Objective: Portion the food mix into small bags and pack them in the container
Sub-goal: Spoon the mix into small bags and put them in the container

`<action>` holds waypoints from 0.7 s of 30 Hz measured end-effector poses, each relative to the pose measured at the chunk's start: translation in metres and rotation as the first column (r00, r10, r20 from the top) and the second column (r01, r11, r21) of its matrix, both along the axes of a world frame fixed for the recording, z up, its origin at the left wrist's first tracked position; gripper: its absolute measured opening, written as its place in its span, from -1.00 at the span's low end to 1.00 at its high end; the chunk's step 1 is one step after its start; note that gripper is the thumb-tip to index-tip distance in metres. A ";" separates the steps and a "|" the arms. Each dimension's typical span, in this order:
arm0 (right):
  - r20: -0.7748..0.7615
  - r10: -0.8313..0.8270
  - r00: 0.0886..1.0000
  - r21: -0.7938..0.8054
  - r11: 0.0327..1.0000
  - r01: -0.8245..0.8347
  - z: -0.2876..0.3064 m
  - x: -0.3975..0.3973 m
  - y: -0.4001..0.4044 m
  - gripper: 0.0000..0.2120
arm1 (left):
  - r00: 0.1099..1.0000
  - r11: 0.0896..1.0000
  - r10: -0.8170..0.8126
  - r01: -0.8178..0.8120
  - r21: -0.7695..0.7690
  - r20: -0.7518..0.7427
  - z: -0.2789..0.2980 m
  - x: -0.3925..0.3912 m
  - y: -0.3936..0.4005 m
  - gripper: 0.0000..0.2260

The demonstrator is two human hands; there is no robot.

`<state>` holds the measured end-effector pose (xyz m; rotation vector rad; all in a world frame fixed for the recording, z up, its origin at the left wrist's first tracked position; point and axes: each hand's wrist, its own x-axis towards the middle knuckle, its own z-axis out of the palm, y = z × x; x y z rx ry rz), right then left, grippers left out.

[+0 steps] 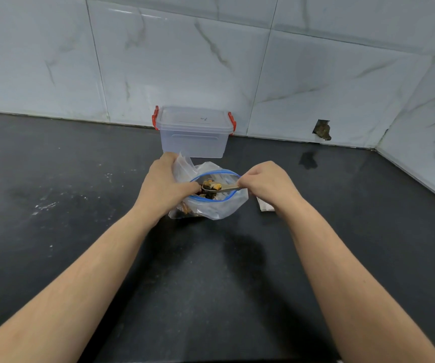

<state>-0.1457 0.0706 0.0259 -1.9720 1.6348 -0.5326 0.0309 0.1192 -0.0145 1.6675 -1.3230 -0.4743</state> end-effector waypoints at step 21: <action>0.060 0.154 0.986 -0.174 0.974 -0.142 0.061 0.002 0.011 -0.69 | 0.998 0.988 -0.047 0.051 -0.145 0.032 0.003 -0.005 0.001 -0.45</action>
